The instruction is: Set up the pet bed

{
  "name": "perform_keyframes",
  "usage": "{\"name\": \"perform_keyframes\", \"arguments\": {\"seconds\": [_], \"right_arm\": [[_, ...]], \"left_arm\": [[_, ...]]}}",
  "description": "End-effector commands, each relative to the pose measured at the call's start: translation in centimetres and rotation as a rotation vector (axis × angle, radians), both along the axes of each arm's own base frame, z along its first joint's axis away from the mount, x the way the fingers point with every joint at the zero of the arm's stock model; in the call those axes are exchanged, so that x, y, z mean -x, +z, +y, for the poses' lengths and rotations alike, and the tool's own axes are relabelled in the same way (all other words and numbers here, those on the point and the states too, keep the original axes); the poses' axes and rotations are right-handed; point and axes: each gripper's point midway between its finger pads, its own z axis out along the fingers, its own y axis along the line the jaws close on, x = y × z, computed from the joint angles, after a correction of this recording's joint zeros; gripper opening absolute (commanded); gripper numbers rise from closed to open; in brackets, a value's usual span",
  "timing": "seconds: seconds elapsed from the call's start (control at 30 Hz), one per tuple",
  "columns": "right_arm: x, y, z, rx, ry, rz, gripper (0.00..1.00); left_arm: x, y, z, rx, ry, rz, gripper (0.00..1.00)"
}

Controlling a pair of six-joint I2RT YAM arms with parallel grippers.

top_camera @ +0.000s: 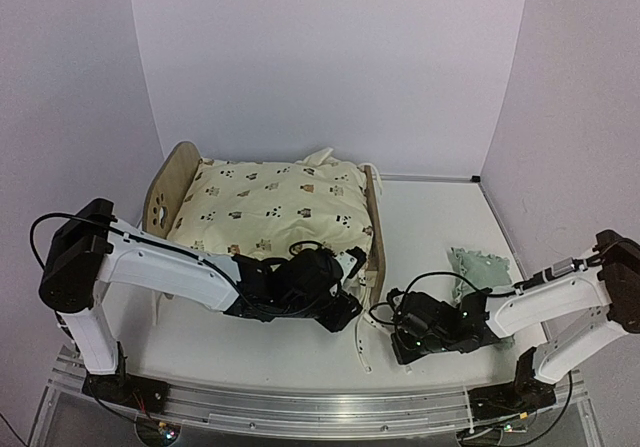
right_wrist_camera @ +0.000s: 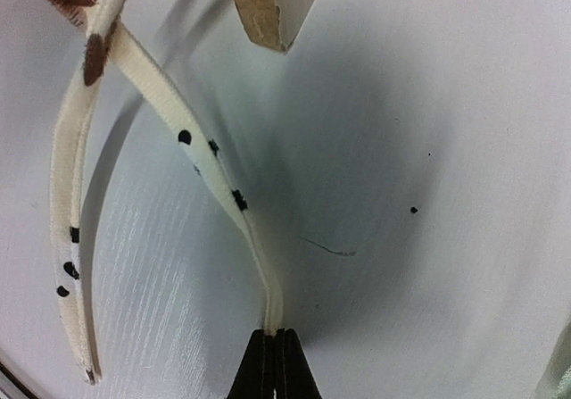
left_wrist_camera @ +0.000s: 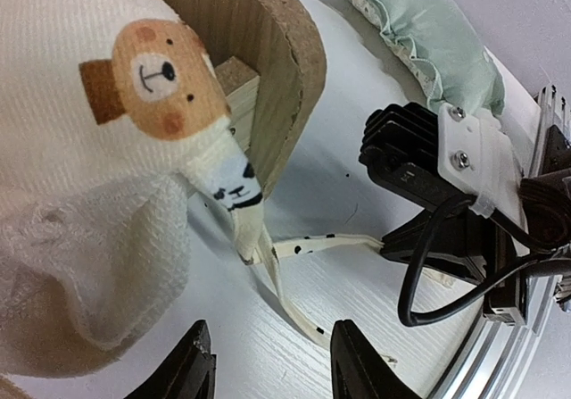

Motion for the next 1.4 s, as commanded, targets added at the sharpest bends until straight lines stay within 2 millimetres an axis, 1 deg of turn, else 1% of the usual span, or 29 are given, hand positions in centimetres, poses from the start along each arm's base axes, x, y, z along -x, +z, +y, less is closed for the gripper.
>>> {"name": "perform_keyframes", "arguments": {"seconds": [0.0,0.17,0.23,0.33,0.43,0.57,0.7,0.77,0.9,0.97,1.03,1.13,1.17,1.2,1.3,1.37], "right_arm": [[0.2,-0.2,-0.6,0.036,0.039,-0.001,0.00],[-0.2,1.5,0.2,-0.011,0.072,-0.041,0.00],[-0.3,2.3,0.3,-0.031,0.081,-0.063,0.00],[-0.6,3.5,0.4,-0.057,0.087,-0.096,0.00],[-0.8,4.4,0.3,-0.076,0.083,-0.128,0.00],[-1.0,4.8,0.1,-0.080,0.079,-0.147,0.00],[-1.1,5.0,0.0,-0.084,0.073,-0.155,0.00],[-1.1,5.0,0.0,-0.085,0.074,-0.155,0.00],[-1.2,5.0,0.1,-0.083,0.073,-0.156,0.00],[-1.2,5.1,0.1,-0.084,0.073,-0.157,0.00],[-1.2,5.2,0.1,-0.090,0.072,-0.159,0.00],[-1.3,5.7,0.1,-0.103,0.063,-0.170,0.00],[-1.4,5.9,0.2,-0.109,0.062,-0.173,0.00],[-1.4,6.1,0.2,-0.115,0.060,-0.178,0.00],[-1.8,7.0,0.6,-0.125,0.058,-0.203,0.00],[-2.2,7.5,0.8,-0.129,0.057,-0.220,0.00]], "left_arm": [[-1.2,2.6,-2.0,0.099,0.027,-0.033,0.46],[-1.5,2.2,-3.0,0.113,0.031,-0.038,0.45],[-1.9,2.4,-3.5,0.122,0.039,-0.051,0.45],[-3.0,2.3,-3.7,0.113,0.088,-0.080,0.44],[-4.2,2.1,-3.3,0.099,0.164,-0.110,0.42],[-5.4,2.1,-2.7,0.094,0.236,-0.145,0.39],[-6.4,1.9,-2.2,0.076,0.292,-0.168,0.38],[-6.5,2.1,-2.3,0.087,0.282,-0.173,0.36],[-6.2,2.6,-3.4,0.117,0.227,-0.183,0.32],[-6.3,2.6,-3.7,0.118,0.221,-0.187,0.29],[-6.5,2.4,-3.8,0.111,0.223,-0.191,0.23],[-6.3,2.5,-4.2,0.114,0.204,-0.190,0.05],[-6.2,2.5,-4.2,0.116,0.199,-0.189,0.02],[-6.1,2.5,-4.1,0.118,0.198,-0.189,0.00],[-5.9,3.1,-3.7,0.133,0.188,-0.187,0.00],[-5.3,3.5,-3.7,0.144,0.162,-0.173,0.00]]}}
